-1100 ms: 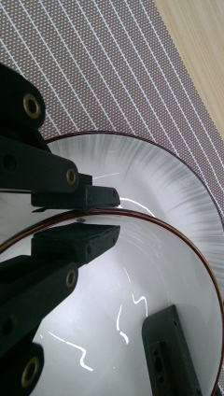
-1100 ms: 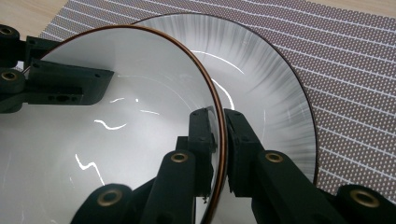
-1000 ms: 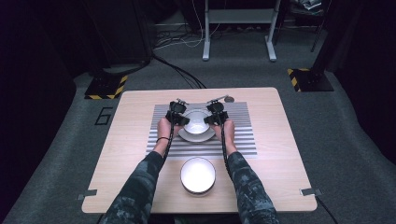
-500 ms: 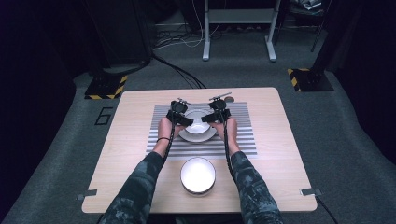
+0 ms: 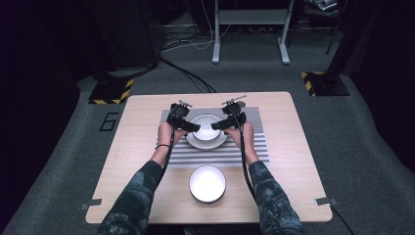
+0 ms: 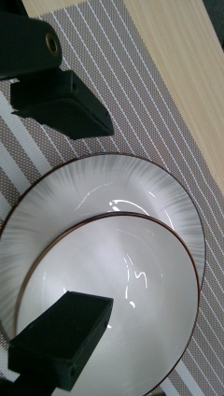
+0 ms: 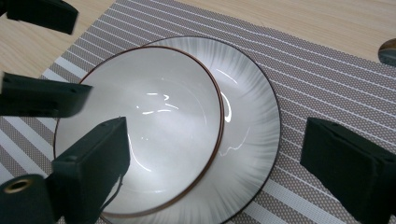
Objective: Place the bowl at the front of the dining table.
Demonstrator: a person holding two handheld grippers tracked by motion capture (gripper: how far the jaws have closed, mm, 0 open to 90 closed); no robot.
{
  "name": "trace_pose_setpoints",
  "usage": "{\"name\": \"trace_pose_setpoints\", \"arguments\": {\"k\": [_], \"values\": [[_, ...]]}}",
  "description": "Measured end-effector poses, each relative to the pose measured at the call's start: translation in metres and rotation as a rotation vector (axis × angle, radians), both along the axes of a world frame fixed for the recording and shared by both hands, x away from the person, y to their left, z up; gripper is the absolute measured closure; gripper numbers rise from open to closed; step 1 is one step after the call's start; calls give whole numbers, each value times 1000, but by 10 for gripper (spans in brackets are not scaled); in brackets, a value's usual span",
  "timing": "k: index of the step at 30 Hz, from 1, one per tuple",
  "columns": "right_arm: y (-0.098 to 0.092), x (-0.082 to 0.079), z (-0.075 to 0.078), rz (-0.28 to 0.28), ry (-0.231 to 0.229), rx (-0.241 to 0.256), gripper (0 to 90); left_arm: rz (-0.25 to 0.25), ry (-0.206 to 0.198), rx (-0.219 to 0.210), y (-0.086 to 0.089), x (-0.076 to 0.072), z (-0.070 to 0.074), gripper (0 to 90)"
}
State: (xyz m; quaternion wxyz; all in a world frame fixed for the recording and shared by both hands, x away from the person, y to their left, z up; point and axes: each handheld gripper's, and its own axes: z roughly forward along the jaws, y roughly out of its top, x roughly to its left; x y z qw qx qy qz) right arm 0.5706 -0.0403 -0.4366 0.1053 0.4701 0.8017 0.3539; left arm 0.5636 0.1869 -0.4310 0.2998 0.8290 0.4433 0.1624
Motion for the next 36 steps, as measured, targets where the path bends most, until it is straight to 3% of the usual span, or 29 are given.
{"name": "trace_pose_setpoints", "arguments": {"k": [19,36], "values": [[-33,-36,18,27,-88,-5,1,-15,-34,-15,37,-37,13,55],[-56,-85,23,72,-142,-45,1,-50,-69,1,62,-77,14,37]]}}
